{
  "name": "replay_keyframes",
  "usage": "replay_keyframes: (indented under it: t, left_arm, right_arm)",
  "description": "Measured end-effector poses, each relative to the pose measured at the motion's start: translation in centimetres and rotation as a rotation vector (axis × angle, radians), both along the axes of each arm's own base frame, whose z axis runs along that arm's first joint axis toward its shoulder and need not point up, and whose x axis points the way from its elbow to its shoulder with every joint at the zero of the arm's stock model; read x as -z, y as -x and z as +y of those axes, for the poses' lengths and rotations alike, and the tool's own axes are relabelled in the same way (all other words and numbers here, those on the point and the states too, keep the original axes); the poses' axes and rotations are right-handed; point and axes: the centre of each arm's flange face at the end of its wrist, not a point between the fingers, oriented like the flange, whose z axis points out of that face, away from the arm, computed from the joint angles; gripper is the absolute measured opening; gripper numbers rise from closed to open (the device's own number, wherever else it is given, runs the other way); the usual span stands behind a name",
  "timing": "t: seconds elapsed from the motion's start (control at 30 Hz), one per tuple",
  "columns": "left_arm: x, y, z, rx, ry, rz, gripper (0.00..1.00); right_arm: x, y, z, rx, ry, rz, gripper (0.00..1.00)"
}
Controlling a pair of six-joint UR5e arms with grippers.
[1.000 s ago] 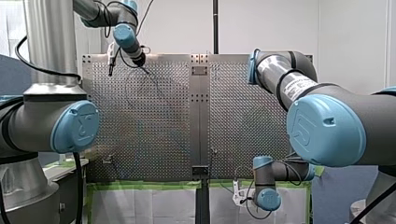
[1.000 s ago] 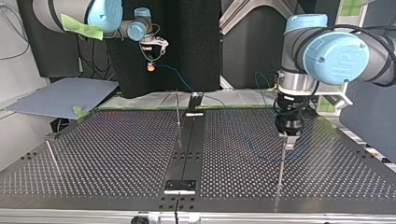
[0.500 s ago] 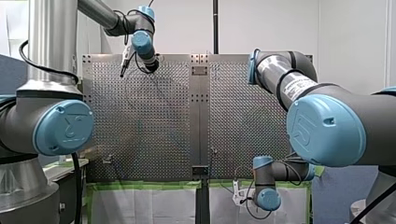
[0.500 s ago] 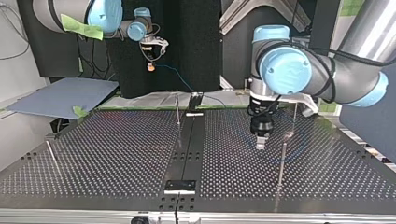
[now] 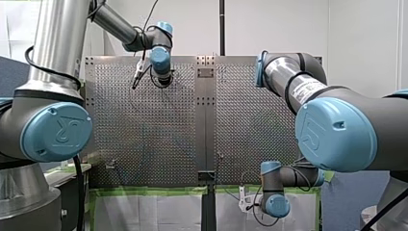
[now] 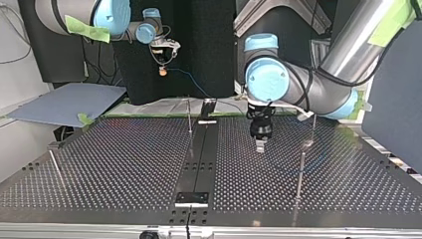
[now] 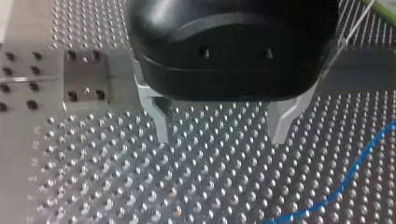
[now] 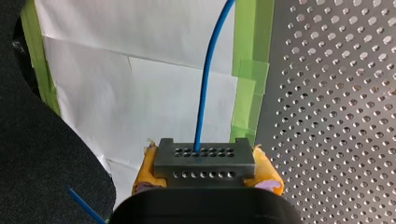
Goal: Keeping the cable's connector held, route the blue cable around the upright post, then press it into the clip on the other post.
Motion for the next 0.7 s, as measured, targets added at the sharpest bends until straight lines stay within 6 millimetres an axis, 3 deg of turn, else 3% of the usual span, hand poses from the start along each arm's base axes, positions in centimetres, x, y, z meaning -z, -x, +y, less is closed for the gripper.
replay_keyframes:
  t: [0.23, 0.47, 0.7]
  left_arm:
    - [0.4, -1.3, 0.6, -0.063, 0.002, -0.039, 1.00]
    - [2.5, -3.0, -0.3, -0.077, -0.018, -0.024, 1.00]
    - [3.1, -3.7, -0.6, -0.083, -0.025, -0.033, 1.00]
  right_arm:
    - [0.0, -0.1, 0.0, -0.004, 0.002, -0.010, 0.00]
    - [-0.1, -0.2, -0.1, -0.008, 0.003, -0.018, 0.00]
    - [-0.1, -0.2, -0.1, -0.009, 0.005, -0.019, 0.00]
